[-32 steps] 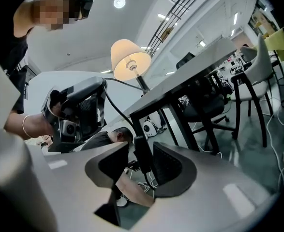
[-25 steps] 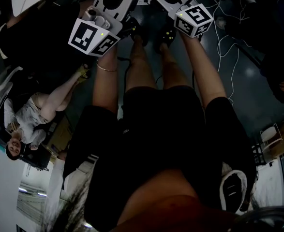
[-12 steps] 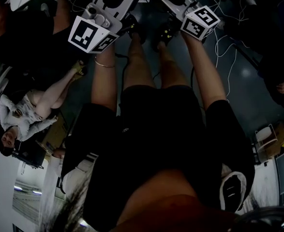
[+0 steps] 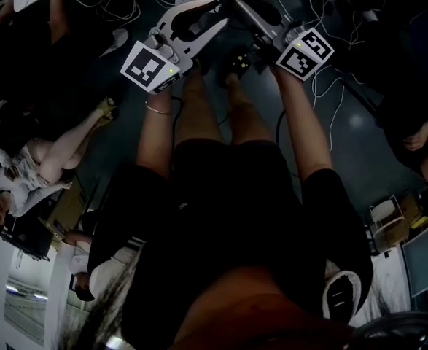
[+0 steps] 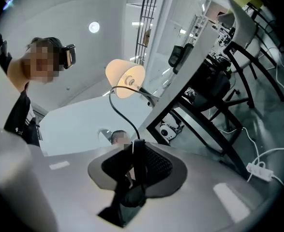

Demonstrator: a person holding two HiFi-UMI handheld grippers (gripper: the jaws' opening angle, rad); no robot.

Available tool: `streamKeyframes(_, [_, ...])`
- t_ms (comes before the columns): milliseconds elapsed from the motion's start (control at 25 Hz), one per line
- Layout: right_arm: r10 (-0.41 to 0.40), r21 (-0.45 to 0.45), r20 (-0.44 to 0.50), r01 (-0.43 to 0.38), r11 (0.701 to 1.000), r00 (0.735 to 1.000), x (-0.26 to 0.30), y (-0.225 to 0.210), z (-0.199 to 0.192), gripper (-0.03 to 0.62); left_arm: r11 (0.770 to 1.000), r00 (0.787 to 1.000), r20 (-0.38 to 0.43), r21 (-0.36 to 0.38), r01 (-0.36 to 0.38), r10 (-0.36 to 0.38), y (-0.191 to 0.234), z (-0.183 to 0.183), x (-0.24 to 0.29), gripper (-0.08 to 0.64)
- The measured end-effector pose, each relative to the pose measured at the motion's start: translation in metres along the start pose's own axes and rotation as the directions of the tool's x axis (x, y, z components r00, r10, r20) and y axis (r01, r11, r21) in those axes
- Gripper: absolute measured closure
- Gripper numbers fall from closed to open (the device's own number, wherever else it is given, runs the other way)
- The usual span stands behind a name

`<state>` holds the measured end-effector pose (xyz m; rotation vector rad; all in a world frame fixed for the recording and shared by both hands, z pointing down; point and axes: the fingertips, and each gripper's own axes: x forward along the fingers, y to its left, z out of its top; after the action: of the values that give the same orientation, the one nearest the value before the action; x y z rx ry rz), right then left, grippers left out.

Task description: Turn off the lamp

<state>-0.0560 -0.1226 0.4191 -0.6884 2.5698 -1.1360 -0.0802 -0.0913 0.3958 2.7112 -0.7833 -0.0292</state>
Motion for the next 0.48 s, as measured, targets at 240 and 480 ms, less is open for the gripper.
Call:
streamKeyframes(240, [0.065,0.020,0.035,-0.066,0.998,0.997,-0.005,0.019,0.021,0.515,0.999,0.999,-0.040,-0.025,-0.027,0.026,-0.007,-0.029,0.006,0.453])
streamKeyframes(480, [0.097,0.054,0.073,-0.101,0.993,0.993,-0.017,0.027,0.024,0.514,0.997,1.000,-0.015,-0.078,-0.021,0.020,-0.019,-0.032,0.019,0.453])
